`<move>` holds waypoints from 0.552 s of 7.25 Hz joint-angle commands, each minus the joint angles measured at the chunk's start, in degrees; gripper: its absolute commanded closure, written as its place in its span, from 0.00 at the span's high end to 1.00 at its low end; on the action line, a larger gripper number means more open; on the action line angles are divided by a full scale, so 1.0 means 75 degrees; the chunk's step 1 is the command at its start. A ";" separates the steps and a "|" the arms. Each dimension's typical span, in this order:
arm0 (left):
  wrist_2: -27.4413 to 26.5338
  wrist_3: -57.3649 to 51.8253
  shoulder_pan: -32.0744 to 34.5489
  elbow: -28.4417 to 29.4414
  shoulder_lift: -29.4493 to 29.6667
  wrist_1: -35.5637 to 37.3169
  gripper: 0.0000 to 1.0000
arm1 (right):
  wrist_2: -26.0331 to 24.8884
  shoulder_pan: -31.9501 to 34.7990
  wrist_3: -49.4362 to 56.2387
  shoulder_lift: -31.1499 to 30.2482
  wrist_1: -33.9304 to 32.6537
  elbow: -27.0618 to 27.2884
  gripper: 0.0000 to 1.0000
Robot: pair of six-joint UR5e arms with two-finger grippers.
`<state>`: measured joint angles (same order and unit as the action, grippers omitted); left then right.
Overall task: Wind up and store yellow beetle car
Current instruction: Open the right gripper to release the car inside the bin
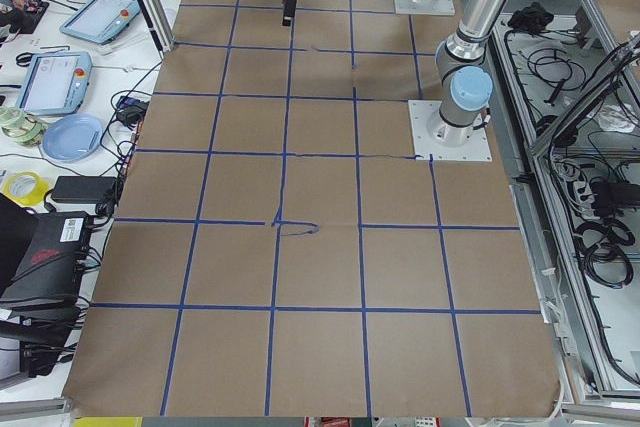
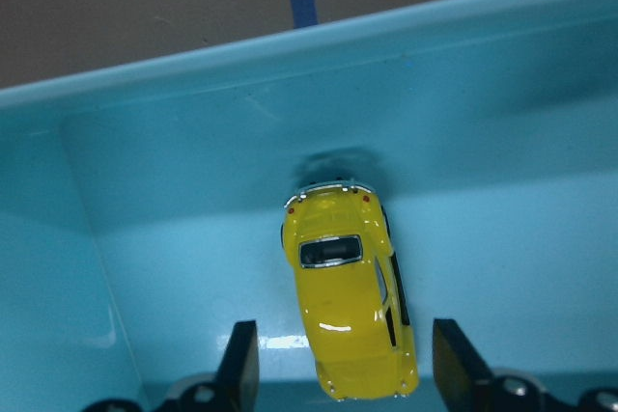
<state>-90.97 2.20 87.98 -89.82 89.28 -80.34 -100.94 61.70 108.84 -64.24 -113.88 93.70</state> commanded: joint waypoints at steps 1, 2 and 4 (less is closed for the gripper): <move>0.0012 0.0000 0.0000 0.0000 -0.0010 0.0001 1.00 | -0.0076 0.0011 -0.0597 -0.0770 0.0090 -0.0048 0.98; 0.0012 0.0000 0.0000 0.0000 -0.0010 0.0001 1.00 | -0.0111 0.0012 -0.2052 -0.1378 0.0497 -0.0048 0.99; -0.0035 0.0000 0.0000 0.0012 -0.0021 0.0001 1.00 | 0.0029 0.0151 -0.4852 -0.2317 0.1902 -0.0118 1.00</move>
<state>-91.00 2.20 87.98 -89.80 89.22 -80.33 -101.09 62.16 85.57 -77.08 -105.08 93.18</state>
